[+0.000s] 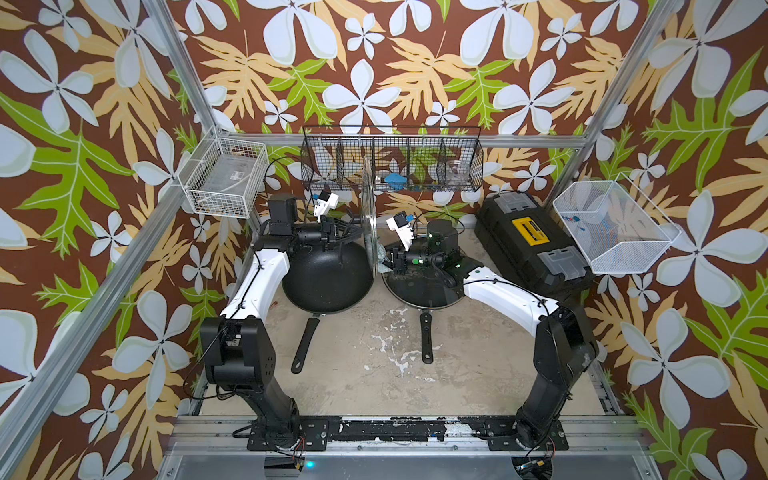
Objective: Wipe the pot lid with a cloth
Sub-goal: Wipe the pot lid.
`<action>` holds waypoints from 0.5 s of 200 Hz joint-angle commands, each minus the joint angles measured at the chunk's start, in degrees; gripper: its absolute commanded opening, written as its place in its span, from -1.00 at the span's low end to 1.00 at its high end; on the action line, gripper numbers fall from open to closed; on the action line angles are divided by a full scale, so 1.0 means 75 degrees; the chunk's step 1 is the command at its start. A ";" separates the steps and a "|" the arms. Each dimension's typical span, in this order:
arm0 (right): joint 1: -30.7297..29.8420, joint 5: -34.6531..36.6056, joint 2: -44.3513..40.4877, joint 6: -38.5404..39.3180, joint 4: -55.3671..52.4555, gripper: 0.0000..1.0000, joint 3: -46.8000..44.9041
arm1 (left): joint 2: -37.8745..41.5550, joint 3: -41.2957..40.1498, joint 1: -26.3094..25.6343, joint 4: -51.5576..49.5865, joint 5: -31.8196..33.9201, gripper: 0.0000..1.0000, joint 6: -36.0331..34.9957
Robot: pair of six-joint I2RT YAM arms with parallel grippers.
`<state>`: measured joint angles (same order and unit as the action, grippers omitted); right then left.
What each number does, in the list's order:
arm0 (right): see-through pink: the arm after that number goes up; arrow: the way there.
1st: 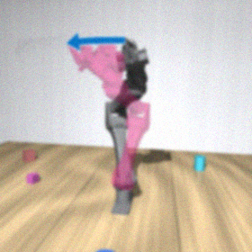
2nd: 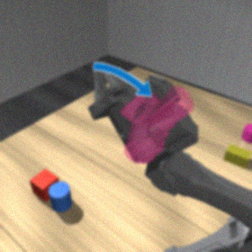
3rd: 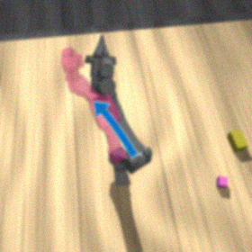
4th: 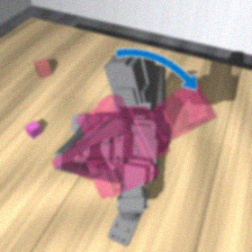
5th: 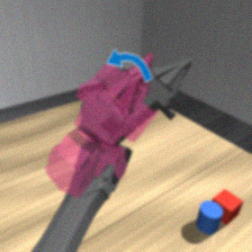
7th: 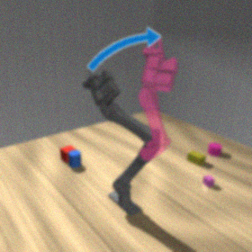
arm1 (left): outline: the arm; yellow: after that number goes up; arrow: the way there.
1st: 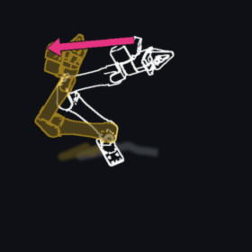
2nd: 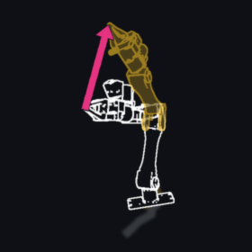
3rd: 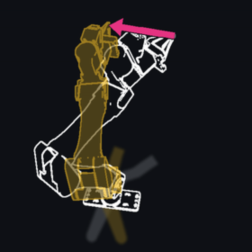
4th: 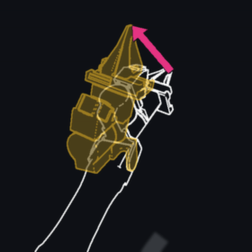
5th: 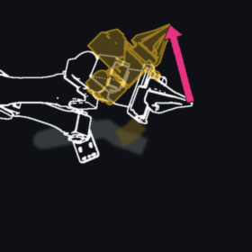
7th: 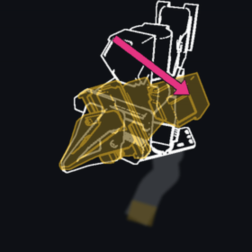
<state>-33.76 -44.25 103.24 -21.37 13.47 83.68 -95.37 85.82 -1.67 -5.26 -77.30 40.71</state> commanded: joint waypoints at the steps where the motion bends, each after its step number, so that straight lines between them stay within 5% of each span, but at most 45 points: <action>1: 0.0100 0.0279 -0.0108 0.0394 -0.0290 -1.00 0.0444 | 0.0139 -0.0138 -0.0013 0.1701 -0.0442 -1.00 0.0672; 33: 0.0741 0.1162 -0.0991 0.0505 -0.0519 -1.00 -0.0004 | 0.0123 -0.0128 0.0047 0.1233 -0.0026 -1.00 0.0191; 61: 0.0841 0.2134 -0.1641 0.1524 -0.1730 -1.00 0.0266 | 0.0031 0.0811 0.0059 -0.1727 0.1562 -1.00 -0.2571; 100: 0.0835 0.2503 -0.2146 0.1870 -0.2366 -1.00 0.0605 | 0.0136 0.0711 0.0059 -0.2897 0.3272 -1.00 -0.4054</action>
<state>-27.42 -29.23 88.77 -10.66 0.25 87.07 -95.50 92.33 -1.32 -21.08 -61.98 22.04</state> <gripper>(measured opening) 0.082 0.333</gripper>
